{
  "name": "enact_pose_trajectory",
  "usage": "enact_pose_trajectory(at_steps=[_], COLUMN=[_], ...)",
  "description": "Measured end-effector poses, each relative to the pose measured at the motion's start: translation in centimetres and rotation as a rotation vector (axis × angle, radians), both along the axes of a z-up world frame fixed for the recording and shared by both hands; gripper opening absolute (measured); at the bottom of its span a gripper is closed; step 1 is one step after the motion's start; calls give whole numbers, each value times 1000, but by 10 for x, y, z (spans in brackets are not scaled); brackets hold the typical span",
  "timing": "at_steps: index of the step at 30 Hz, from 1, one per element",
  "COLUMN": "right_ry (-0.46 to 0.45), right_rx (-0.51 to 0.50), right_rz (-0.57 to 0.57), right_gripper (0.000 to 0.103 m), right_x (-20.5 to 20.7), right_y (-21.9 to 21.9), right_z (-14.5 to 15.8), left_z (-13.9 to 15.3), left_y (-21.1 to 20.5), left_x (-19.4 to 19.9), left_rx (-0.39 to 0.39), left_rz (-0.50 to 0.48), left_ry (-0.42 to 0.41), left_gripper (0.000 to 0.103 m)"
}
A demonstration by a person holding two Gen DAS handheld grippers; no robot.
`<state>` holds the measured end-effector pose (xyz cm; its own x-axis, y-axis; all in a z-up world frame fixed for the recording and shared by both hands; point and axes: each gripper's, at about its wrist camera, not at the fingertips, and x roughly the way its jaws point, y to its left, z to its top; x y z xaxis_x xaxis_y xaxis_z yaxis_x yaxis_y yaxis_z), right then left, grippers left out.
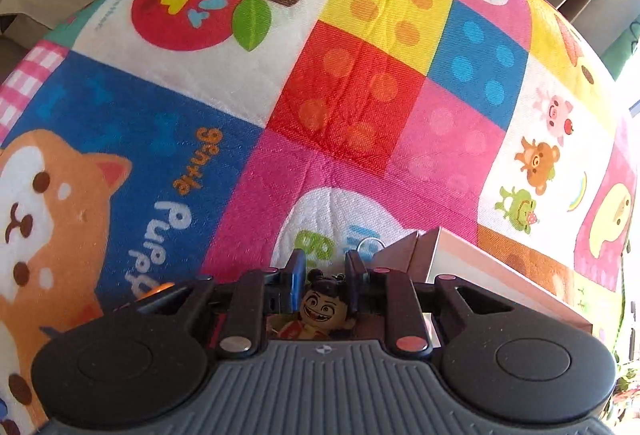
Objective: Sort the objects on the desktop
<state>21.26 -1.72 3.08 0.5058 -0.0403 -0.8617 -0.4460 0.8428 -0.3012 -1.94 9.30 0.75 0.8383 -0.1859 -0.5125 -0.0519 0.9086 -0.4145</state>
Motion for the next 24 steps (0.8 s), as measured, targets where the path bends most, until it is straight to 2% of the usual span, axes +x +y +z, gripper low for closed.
enact_pose_trajectory(at_steps=[8,14,16,18,20,24], right_ry=[150,226,208,136,60,20], right_rx=[112,218,262,280,283,352], right_rz=[115,182,193,193,182,129], right_gripper=[20,21,21,23,40,54], right_x=[-81,-142,-162,-180,-195,-209], right_y=[-17,-50,-71,-93,-113,-149], right_z=[13,27,31,35,36,34], left_z=[4,11,15,19,22,22], left_y=[-2,-6,-8,-13,-23,-54], left_x=[-7,-27,-34,-42,-51,-62], left_rx=[32,129,151,177,218,322], left_rz=[13,-21,-44,-88,-149,-296], left_ry=[-8,8,12,10,9,10], left_gripper=[103,103,103,103,103,103])
